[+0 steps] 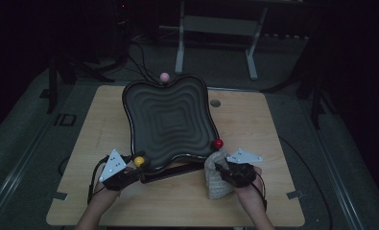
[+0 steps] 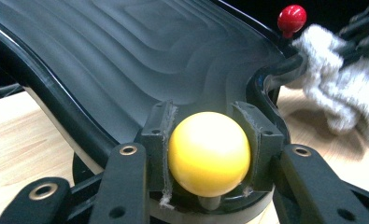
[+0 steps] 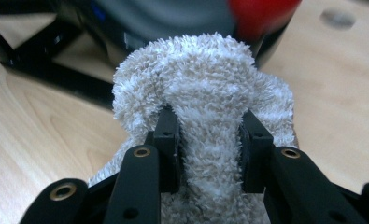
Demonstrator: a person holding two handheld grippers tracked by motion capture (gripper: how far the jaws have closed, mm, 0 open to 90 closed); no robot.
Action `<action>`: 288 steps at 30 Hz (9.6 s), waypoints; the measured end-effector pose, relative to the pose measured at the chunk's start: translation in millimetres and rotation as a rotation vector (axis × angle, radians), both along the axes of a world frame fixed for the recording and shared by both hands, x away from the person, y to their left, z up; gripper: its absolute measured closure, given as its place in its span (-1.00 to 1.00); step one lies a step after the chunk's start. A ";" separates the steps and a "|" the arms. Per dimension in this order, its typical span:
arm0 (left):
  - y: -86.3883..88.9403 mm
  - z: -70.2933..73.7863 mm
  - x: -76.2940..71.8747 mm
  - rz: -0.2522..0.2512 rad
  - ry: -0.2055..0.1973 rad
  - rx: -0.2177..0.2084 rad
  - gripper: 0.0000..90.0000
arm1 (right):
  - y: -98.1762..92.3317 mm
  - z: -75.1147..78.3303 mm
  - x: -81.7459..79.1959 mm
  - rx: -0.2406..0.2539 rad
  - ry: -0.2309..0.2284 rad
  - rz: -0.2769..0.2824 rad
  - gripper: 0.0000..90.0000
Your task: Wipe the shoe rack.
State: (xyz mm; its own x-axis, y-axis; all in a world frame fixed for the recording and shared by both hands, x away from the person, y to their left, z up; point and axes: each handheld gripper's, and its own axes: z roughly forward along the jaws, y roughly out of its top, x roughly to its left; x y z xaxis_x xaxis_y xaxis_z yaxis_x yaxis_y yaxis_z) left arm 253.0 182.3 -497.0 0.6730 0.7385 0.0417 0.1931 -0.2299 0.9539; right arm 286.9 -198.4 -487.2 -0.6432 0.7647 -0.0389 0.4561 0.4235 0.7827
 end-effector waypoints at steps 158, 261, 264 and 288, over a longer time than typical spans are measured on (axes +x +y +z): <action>1.7 1.0 5.0 -0.058 0.033 -0.016 0.33 | 150.9 -3.6 -28.1 0.014 0.058 0.368 0.47; 2.4 1.5 6.3 -0.071 0.045 -0.022 0.33 | 150.2 9.6 -37.8 -0.026 -0.061 0.415 0.48; 2.2 1.2 6.1 -0.070 0.043 -0.024 0.33 | 145.2 2.2 -32.8 -0.013 -0.036 0.407 0.48; 1.8 1.5 6.4 -0.074 0.048 -0.022 0.33 | 111.8 2.3 -10.0 0.013 -0.030 0.271 0.48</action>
